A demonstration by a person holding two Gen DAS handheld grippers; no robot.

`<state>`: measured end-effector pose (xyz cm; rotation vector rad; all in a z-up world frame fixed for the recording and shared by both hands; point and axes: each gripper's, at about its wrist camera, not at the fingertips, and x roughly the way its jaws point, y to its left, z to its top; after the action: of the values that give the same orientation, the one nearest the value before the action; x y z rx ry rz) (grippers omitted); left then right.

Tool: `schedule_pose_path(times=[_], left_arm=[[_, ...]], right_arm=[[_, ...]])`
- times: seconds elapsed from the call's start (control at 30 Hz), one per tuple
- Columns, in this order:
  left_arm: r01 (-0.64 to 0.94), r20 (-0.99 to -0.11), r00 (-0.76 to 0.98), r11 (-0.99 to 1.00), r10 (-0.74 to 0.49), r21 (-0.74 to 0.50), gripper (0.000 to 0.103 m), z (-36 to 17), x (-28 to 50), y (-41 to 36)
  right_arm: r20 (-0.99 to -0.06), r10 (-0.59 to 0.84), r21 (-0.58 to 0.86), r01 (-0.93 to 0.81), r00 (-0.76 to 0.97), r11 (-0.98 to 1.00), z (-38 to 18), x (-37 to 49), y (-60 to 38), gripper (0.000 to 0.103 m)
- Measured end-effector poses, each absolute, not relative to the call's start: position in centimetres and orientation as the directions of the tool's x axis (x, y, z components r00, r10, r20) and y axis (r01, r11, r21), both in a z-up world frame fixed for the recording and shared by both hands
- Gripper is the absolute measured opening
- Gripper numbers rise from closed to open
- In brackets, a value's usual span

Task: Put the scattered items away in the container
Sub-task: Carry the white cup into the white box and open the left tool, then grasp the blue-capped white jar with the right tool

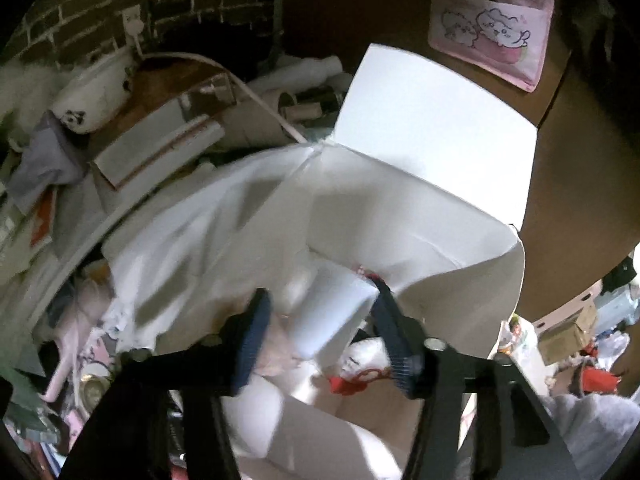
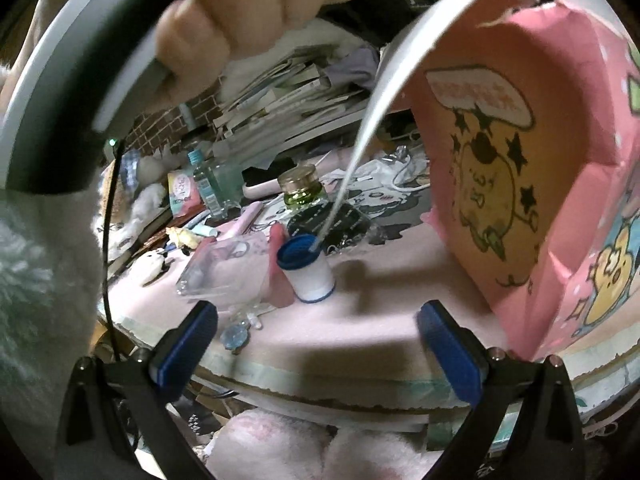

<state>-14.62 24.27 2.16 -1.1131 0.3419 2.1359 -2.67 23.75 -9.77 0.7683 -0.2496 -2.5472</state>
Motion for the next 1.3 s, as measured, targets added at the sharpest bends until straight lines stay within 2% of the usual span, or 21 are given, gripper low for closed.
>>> schedule_pose_path(times=[0.1, 0.17, 0.23, 0.3, 0.37, 0.43, 0.47, 0.57, 0.67, 0.93, 1.1, 1.3], left_arm=[[-0.701, -0.751, -0.427, -0.709, 0.504, -0.077, 0.074, 3.5, -13.6, 23.3], [-0.711, -0.699, -0.468, -0.701, 0.541, -0.066, 0.080, 4.8, -12.6, 22.4], [-0.712, -0.650, -0.510, -0.700, 0.563, -0.047, 0.081, 6.1, -11.7, 21.2], [-0.695, -0.604, -0.558, -0.719, 0.569, -0.036, 0.084, 7.2, -11.0, 19.7], [-0.663, -0.555, -0.613, -0.748, 0.562, -0.025, 0.084, 7.9, -10.2, 17.8], [-0.596, -0.490, -0.696, -0.803, 0.525, -0.014, 0.085, 8.3, -8.9, 15.2], [-0.557, -0.463, -0.733, -0.831, 0.499, -0.013, 0.086, 8.3, -8.3, 14.0], [-0.490, -0.401, -0.791, -0.871, 0.462, -0.038, 0.089, 7.3, -6.6, 10.6], [-0.425, -0.382, -0.828, -0.904, 0.410, -0.047, 0.089, 5.6, -4.7, 7.5], [-0.231, -0.393, -0.881, -0.965, 0.262, -0.126, 0.089, 0.0, -2.2, 1.3], [-0.209, -0.386, -0.877, -0.951, 0.286, -0.229, 0.089, -2.4, -1.2, -1.3], [-0.194, -0.387, -0.879, -0.950, 0.279, -0.245, 0.089, -3.0, -0.9, -2.0]], right_arm=[[-0.477, -0.468, 0.271, 0.382, -0.744, -0.883, -9.8, -2.5, 23.5, 0.101], [-0.476, -0.452, 0.239, 0.384, -0.754, -0.892, -9.8, -2.4, 23.3, 0.101], [-0.470, -0.443, 0.216, 0.387, -0.764, -0.896, -9.7, -2.2, 23.1, 0.100], [-0.459, -0.443, 0.199, 0.397, -0.770, -0.896, -9.6, -1.9, 22.8, 0.095], [-0.456, -0.440, 0.182, 0.403, -0.774, -0.897, -9.6, -1.7, 22.7, 0.074], [-0.467, -0.434, 0.169, 0.404, -0.770, -0.899, -9.7, -2.0, 22.5, 0.060], [-0.474, -0.436, 0.171, 0.406, -0.765, -0.898, -9.8, -2.2, 22.4, 0.055], [-0.482, -0.431, 0.165, 0.404, -0.763, -0.900, -10.1, -2.6, 22.2, 0.048], [-0.482, -0.426, 0.161, 0.400, -0.766, -0.902, -10.1, -3.2, 21.8, 0.041], [-0.482, -0.410, 0.145, 0.391, -0.774, -0.909, -9.8, -4.4, 20.3, 0.038], [-0.476, -0.381, 0.113, 0.375, -0.792, -0.920, -9.6, -4.5, 19.4, 0.030], [-0.473, -0.358, 0.082, 0.365, -0.805, -0.927, -9.6, -4.3, 19.1, 0.028]])
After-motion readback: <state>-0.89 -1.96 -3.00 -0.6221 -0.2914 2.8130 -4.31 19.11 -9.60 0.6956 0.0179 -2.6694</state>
